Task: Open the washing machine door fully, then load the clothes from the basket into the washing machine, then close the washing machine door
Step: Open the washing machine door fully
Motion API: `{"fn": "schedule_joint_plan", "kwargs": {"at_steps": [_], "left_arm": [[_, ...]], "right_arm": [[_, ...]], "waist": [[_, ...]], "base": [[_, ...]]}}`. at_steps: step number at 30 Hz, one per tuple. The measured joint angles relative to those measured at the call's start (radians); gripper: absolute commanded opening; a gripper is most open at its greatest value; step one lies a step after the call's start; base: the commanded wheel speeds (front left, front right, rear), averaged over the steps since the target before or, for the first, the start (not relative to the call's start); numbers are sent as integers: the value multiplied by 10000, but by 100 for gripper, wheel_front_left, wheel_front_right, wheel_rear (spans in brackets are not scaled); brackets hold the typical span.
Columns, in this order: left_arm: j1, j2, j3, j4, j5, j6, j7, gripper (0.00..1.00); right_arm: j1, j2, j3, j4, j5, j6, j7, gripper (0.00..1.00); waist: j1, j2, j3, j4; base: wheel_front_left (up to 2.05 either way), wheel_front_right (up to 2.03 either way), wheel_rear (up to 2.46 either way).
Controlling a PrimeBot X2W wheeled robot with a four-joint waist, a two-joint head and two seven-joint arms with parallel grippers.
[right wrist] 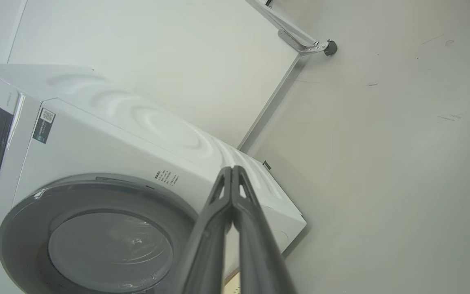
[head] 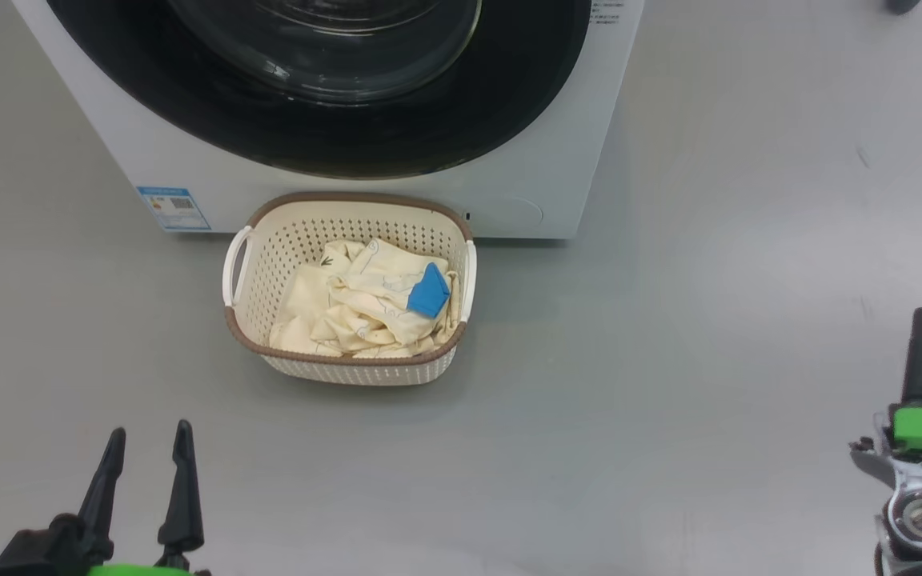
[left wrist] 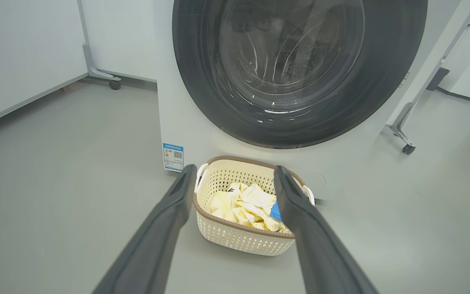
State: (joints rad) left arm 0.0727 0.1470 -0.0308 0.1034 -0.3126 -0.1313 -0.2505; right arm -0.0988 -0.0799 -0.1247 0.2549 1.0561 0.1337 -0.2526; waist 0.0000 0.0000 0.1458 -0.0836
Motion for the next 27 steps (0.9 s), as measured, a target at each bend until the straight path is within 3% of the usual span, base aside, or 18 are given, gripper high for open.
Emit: {"fn": "schedule_joint_plan", "kwargs": {"at_steps": [7, 15, 27], "left_arm": [[-146, 199, -123, -125, -71, 0, 0, 100], [-483, 447, -301, -345, -71, 0, 0, 100], [-783, 470, -272, -593, -71, 0, 0, 100]], "right_arm": [[-1073, -1062, -54, 104, 3841, 0, 36, 0], [-2716, -1453, -1595, 88, 6619, 0, 2476, 0], [-4853, -1383, -2966, 274, 6456, -2, 5064, 0]], "waist": [[0, 0, 753, 86], [1, 0, 1831, 452], [0, 0, 3019, 1096]], "base": [[0, 0, 0], [0, 0, 0], [0, 0, 0]]}}
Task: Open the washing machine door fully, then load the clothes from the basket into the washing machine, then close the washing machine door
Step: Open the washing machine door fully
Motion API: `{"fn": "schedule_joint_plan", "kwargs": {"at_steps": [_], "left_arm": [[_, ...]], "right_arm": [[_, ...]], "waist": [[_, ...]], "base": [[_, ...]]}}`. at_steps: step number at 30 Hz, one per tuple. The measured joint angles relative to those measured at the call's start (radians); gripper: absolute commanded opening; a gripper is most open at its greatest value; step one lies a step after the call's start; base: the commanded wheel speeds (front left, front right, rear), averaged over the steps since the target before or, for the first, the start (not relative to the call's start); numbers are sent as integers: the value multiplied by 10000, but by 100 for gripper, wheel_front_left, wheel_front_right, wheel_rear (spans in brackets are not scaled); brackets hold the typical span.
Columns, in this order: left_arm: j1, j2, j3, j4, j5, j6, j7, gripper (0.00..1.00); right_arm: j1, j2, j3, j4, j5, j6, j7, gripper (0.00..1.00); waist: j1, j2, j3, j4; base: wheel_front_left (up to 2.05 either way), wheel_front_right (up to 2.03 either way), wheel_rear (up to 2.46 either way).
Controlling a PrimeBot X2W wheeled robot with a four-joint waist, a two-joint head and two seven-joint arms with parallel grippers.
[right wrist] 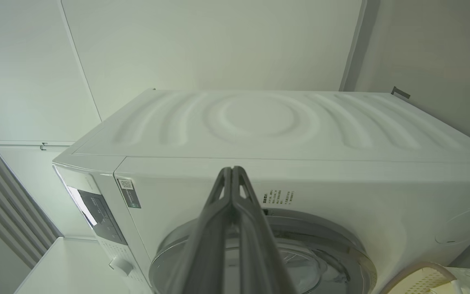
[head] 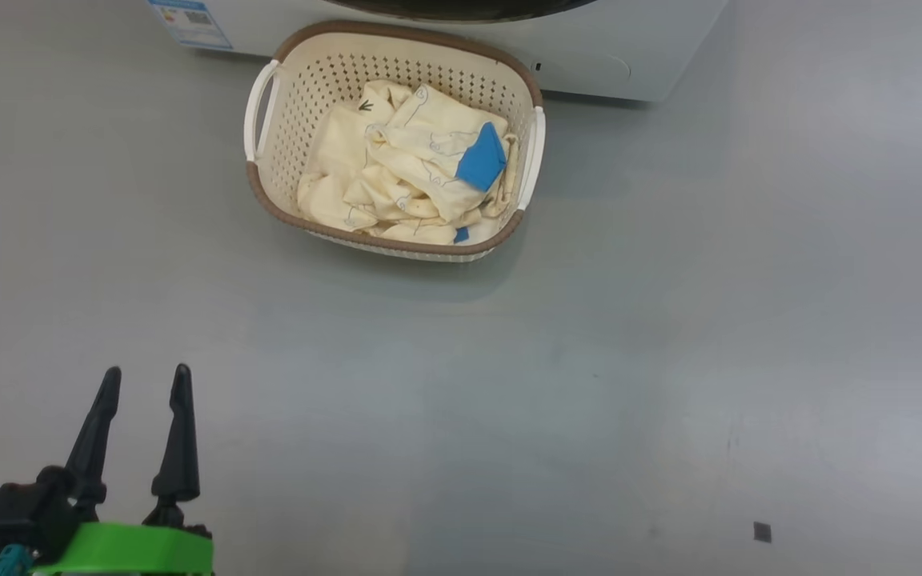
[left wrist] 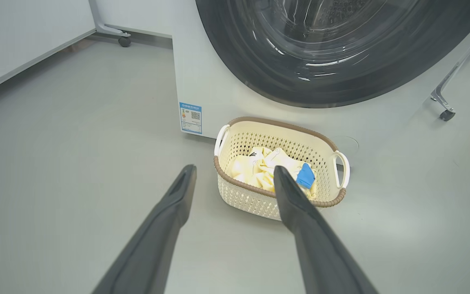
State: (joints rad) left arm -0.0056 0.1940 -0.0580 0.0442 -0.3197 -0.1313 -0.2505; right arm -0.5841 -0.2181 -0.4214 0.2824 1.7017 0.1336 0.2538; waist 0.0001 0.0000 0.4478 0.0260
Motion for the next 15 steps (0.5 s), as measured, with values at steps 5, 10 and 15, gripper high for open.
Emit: {"fn": "schedule_joint_plan", "kwargs": {"at_steps": [5, 10, 15], "left_arm": [[-177, -13, -21, -140, 0, 0, 0, 100], [-201, -77, -40, -169, 0, 0, 0, 100], [-199, -238, -56, -167, 2, 0, 0, 100]], "right_arm": [[-836, 0, -10, 104, -309, 0, 754, 0], [-1585, -17, 54, 105, -543, 0, 1206, 0], [-2473, -107, 155, 107, -807, 0, 1522, 0]], "waist": [[0, 0, 402, 294], [1, 0, 698, 517], [0, 0, 1015, 794]], "base": [[0, 0, 0], [0, 0, 0], [0, 0, 0]]}}
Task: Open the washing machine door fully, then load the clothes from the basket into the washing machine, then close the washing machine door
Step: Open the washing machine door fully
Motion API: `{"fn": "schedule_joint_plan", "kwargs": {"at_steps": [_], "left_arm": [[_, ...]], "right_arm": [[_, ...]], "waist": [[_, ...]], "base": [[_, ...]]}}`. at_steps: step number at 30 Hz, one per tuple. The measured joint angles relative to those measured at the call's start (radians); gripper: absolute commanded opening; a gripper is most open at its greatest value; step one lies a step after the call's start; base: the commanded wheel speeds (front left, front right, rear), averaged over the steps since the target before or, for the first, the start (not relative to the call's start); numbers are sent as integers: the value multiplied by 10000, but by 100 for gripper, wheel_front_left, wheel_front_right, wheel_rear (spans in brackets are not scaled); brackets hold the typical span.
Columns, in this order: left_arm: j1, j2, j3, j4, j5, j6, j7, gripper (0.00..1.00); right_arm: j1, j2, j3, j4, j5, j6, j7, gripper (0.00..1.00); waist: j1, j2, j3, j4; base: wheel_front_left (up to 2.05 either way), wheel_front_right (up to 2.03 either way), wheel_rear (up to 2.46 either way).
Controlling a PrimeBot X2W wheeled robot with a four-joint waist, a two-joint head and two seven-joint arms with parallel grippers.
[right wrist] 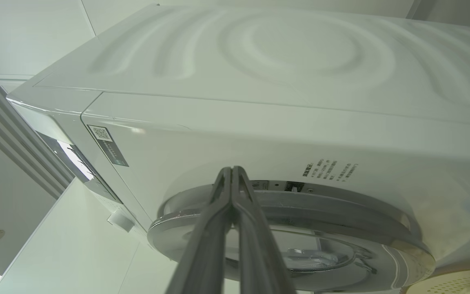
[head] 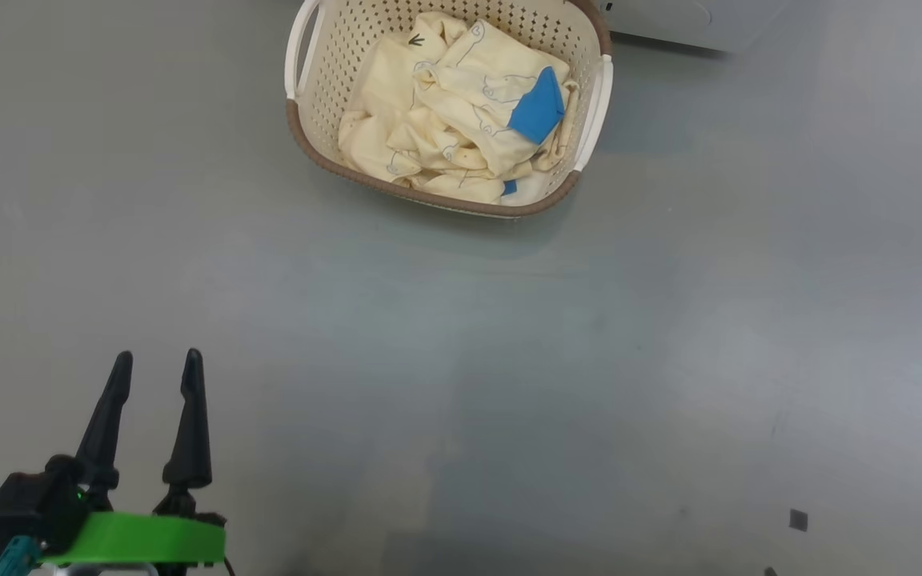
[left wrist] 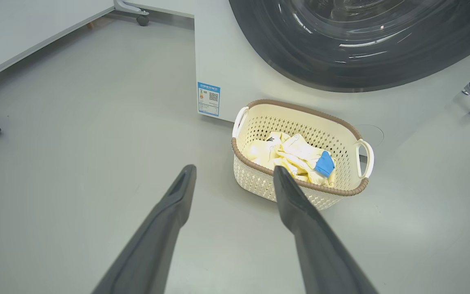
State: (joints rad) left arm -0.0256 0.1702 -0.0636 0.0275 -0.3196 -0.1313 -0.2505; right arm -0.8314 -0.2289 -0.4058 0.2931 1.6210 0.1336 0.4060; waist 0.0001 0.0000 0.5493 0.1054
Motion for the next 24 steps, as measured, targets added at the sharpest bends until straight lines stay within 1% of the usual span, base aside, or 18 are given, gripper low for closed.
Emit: {"fn": "schedule_joint_plan", "kwargs": {"at_steps": [8, 17, 24], "left_arm": [[7, -136, -54, -25, 0, 0, 0, 100], [2, -288, -230, -102, -2, 0, -2, 100], [1, -522, -378, -81, -4, 0, -2, 100]], "right_arm": [[-881, -180, 267, 98, -311, 0, 339, 0], [-1722, -439, 894, 272, -686, 0, 433, 0], [-2248, -686, 1283, 401, -857, 0, 433, 0]], "waist": [[-1, 0, 446, 321], [0, 0, 886, 615], [-1, 0, 1164, 948]], "base": [[0, 0, 0], [0, 0, 0], [0, 0, 0]]}}
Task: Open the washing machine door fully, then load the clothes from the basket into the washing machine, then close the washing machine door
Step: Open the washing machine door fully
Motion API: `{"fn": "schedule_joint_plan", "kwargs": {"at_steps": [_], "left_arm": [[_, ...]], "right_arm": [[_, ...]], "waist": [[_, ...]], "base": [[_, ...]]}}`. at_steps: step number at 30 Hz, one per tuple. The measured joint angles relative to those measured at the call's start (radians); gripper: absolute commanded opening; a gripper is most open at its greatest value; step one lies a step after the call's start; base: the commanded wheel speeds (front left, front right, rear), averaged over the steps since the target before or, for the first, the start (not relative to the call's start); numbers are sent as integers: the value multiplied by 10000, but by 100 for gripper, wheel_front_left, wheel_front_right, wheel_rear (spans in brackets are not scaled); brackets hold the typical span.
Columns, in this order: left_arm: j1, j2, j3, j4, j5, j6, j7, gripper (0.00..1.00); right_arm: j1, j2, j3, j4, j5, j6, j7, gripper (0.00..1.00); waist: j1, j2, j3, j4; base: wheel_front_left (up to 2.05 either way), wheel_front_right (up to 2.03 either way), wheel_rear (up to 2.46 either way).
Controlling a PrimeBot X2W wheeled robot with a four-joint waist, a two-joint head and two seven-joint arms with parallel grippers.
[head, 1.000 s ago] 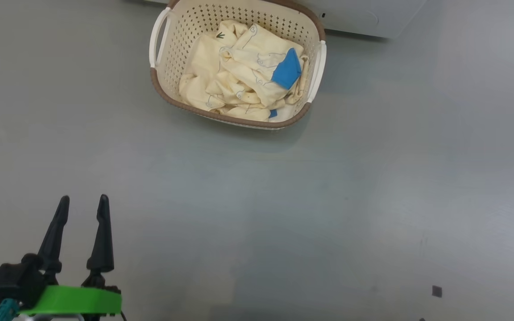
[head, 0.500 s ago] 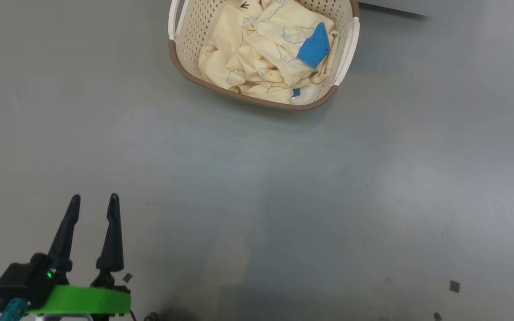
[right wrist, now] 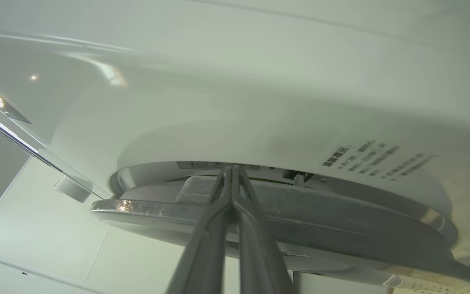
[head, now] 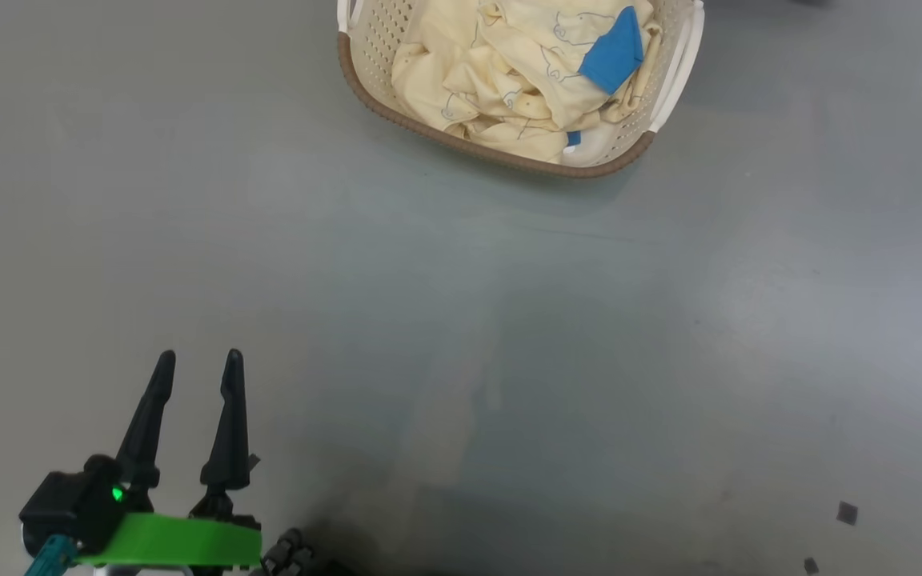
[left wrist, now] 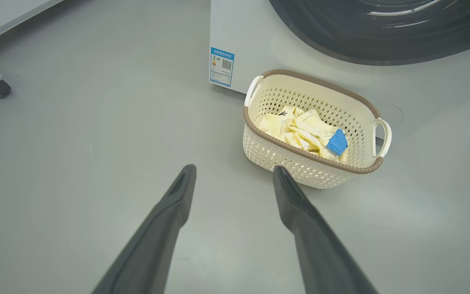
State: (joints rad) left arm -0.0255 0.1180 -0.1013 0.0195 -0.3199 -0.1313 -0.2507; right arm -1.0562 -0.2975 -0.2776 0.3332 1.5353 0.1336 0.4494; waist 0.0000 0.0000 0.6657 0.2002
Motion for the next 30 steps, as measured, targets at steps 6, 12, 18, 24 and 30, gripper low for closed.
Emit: {"fn": "schedule_joint_plan", "kwargs": {"at_steps": [6, 12, 18, 24, 30], "left_arm": [[2, -105, -59, 2, -71, 0, 0, 100], [8, -198, -186, 0, -71, 0, 0, 100], [9, -278, -293, 6, -71, 0, 0, 100], [12, -309, -309, -2, -71, 0, 0, 100], [11, -339, -337, -17, -73, 0, 0, 100]], "right_arm": [[-324, -209, 303, 128, -59, 0, -2, 0], [-619, -483, 598, 188, -146, 0, -4, 0], [-778, -562, 905, 282, -146, 0, -6, 0], [-895, -784, 1151, 286, -148, 0, -15, 0], [-1159, -928, 1452, 295, -320, 2, -151, 0]], "waist": [[0, 0, 199, 219], [0, 0, 387, 351], [0, 0, 482, 391], [0, 0, 607, 398], [0, 0, 784, 412]], "base": [[0, 0, 0], [0, 0, 0], [0, 0, 0], [0, 0, 0], [0, 0, 0]]}}
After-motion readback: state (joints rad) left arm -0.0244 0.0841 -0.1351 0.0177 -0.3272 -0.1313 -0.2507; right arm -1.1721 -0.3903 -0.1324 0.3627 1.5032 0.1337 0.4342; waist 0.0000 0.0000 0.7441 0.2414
